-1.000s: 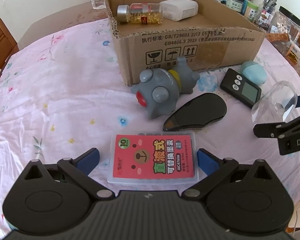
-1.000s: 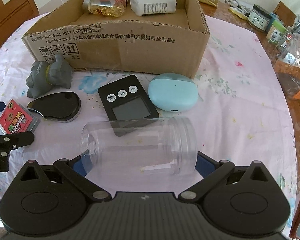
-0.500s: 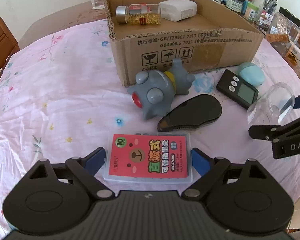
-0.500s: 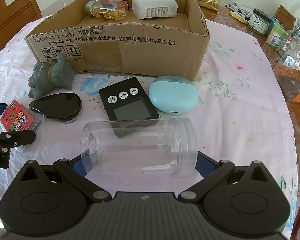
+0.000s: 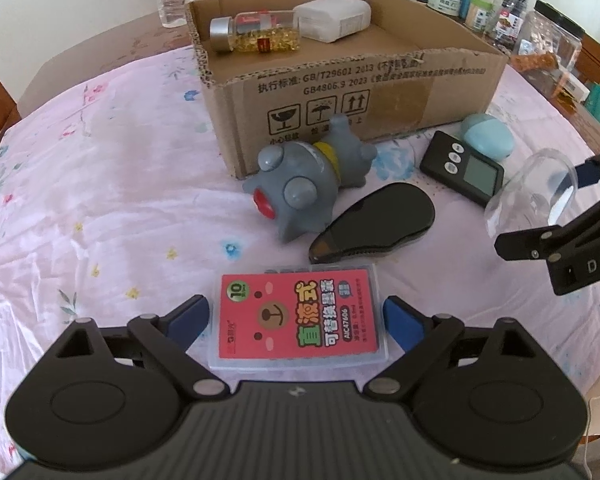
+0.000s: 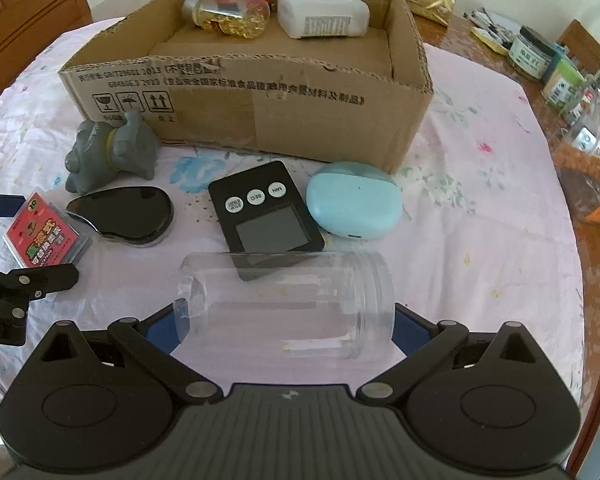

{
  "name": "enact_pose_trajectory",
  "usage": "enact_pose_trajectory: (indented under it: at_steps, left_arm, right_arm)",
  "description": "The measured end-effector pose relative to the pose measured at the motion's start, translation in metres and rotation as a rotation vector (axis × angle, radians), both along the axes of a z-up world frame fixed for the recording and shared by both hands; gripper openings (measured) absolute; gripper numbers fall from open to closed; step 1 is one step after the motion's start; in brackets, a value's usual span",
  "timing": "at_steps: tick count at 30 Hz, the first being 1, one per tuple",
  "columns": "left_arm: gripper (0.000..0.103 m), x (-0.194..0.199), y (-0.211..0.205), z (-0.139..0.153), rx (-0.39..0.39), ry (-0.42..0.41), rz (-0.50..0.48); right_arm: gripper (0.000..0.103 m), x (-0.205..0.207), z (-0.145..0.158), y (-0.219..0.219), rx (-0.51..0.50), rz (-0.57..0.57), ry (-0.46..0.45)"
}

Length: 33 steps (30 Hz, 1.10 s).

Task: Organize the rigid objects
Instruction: 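Carry the pink card and clear jar into the box and open both grippers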

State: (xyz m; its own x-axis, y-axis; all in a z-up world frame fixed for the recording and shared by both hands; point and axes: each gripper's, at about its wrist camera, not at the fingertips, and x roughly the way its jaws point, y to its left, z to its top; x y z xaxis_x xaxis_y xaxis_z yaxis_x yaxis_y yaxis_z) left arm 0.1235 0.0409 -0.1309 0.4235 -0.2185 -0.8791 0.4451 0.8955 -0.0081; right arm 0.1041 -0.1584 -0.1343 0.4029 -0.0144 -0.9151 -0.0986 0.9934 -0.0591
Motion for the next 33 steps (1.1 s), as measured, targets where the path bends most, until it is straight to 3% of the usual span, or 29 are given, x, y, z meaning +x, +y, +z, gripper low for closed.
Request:
enact_pose_trajectory:
  at_steps: [3, 8, 20, 26, 33]
  left_arm:
    - [0.090, 0.001, -0.001, 0.001, 0.001, 0.004, -0.006]
    - [0.090, 0.002, -0.001, 0.001, 0.003, 0.019, -0.008]
    - [0.089, 0.005, 0.003, 0.018, -0.004, 0.070, -0.023]
    - [0.089, 0.004, 0.002, 0.050, -0.009, 0.061, -0.072]
    - [0.089, 0.013, -0.012, 0.098, -0.021, -0.046, -0.111]
  right_arm:
    - [0.103, -0.001, 0.002, 0.003, -0.011, 0.021, -0.010]
    - [0.094, -0.001, 0.008, 0.005, -0.011, 0.037, -0.019]
    - [0.094, 0.000, 0.024, 0.001, -0.002, 0.089, -0.017]
    - [0.094, 0.001, 0.044, -0.005, 0.013, 0.148, -0.033]
    - [0.094, 0.003, 0.074, -0.006, -0.048, 0.217, -0.120]
